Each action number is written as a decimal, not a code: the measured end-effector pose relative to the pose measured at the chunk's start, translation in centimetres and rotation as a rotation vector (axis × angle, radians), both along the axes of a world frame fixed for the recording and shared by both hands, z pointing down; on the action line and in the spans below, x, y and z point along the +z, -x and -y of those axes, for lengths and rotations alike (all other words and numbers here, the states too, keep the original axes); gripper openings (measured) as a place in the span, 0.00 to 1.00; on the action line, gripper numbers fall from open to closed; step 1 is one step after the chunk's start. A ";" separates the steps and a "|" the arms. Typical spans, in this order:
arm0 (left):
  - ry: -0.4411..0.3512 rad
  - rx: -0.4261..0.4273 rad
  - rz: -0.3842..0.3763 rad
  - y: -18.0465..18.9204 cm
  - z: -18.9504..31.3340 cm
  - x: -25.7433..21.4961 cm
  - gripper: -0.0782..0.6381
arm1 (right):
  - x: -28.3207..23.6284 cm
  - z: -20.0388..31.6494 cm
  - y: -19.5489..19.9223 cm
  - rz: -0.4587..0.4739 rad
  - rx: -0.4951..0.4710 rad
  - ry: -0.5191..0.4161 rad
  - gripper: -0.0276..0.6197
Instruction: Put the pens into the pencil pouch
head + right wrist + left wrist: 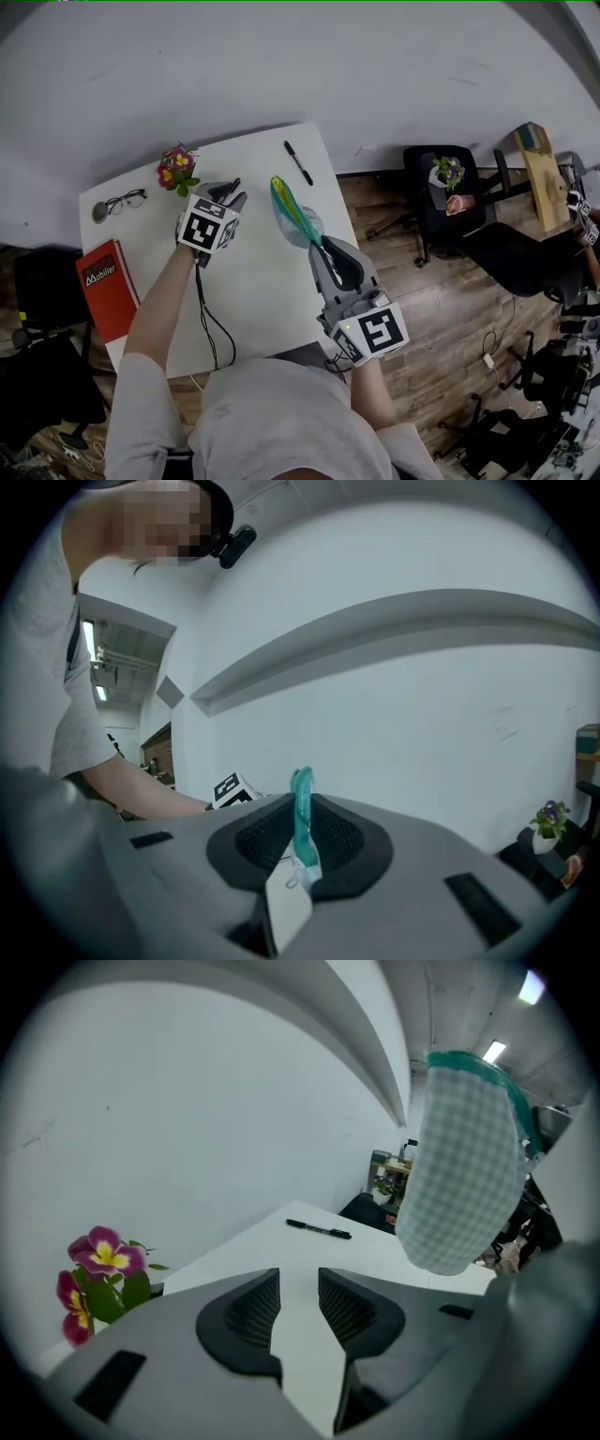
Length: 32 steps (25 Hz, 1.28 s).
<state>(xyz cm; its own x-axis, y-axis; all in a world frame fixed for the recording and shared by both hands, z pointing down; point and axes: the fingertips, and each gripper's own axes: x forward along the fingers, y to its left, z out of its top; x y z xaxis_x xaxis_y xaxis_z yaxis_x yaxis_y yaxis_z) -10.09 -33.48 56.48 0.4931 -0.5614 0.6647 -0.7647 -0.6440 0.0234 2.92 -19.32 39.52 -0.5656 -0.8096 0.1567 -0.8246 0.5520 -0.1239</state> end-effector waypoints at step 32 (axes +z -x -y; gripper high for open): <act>0.326 -0.048 0.162 1.0 5.0 10.0 0.26 | 3.0 -0.6 -1.6 -0.031 0.060 0.088 0.14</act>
<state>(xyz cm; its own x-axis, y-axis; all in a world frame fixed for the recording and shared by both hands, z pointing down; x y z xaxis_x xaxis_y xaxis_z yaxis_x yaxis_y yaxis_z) -11.11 -38.46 66.52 0.3452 -0.3274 0.8796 -0.8044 -0.5860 0.0976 4.52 -18.67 42.55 -0.5107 -0.8240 0.2452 -0.8597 0.4901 -0.1438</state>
